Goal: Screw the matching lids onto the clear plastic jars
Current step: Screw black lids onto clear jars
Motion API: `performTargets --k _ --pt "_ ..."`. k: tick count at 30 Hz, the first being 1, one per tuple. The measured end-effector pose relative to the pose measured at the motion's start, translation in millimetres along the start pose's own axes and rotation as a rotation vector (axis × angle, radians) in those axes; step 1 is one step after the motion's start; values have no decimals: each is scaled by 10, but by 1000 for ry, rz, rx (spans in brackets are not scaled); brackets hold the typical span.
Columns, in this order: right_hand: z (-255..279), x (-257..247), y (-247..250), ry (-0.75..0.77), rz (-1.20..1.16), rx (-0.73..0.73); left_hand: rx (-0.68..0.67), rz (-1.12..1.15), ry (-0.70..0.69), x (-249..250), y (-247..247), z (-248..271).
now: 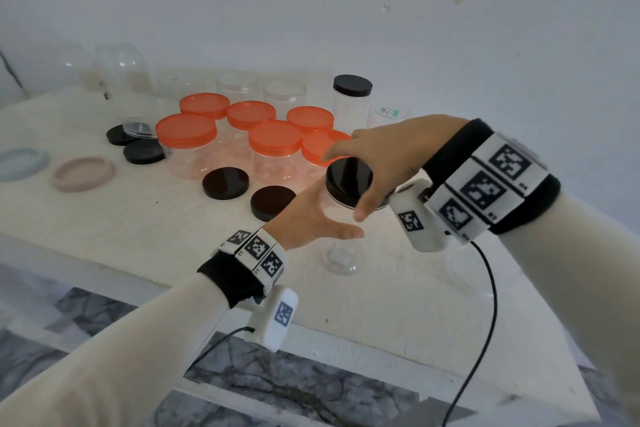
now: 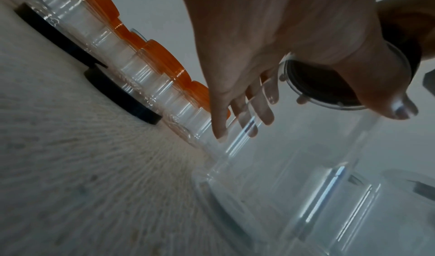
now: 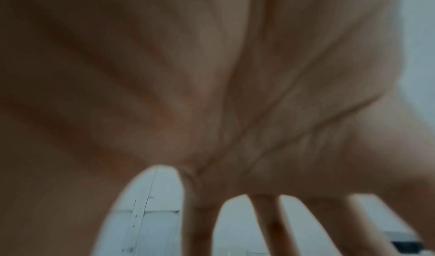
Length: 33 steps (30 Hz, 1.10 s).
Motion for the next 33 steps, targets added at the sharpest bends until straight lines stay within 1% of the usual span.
performTargets --k 1,2,4,6,10,12,14,16,17,19,20,21,22,24,27,29,30,31,33 --pt "11 -38 -15 54 -17 -27 2 -2 -5 1 -6 -1" --pt "21 -58 -12 92 -29 -19 4 -6 -9 -1 -13 -1" --pt "41 -52 46 127 -52 69 12 -9 -8 -19 -17 -3" --pt "43 -25 88 127 -87 145 25 -9 14 -52 -11 -1" --pt "63 31 104 29 -132 247 40 -22 34 -44 -4 12" --pt "86 39 121 -45 -84 318 50 -13 27 -51 -4 26" --pt "93 47 113 -103 -11 357 54 -11 28 -52 -1 40" --pt "88 75 76 -109 36 315 45 -10 27 -30 1 35" --pt "66 86 33 -77 36 252 38 -17 24 -14 0 28" --pt "64 27 -49 64 -45 119 33 -39 25 2 -2 16" --pt "80 -22 -55 130 -71 92 37 -47 28 -5 0 11" --pt "99 -54 -39 168 -77 103 42 -52 24 -6 -1 10" --pt "109 -60 -5 183 -87 145 48 -55 20 -7 -2 13" --pt "107 -14 65 164 -123 253 57 -57 16 -13 -9 19" --pt "79 44 90 47 -138 389 75 -52 9 -24 -10 32" --pt "92 44 108 -50 -28 454 82 -88 9 -6 -14 40" --pt "93 47 101 -76 20 447 81 -95 13 -6 -13 41" --pt "88 50 70 -76 40 394 83 -88 21 -4 -3 44" --pt "80 26 -31 34 -22 220 79 -83 38 -9 9 43"
Point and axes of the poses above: each hand's wrist, its own z-axis away from the middle knuckle, its own y-axis out of the back of the hand, x = y × z, the point moved 10 cm from there along -z, towards the middle knuckle, and after that the axes turned 12 degrees about -x, right-handed, at the moved point
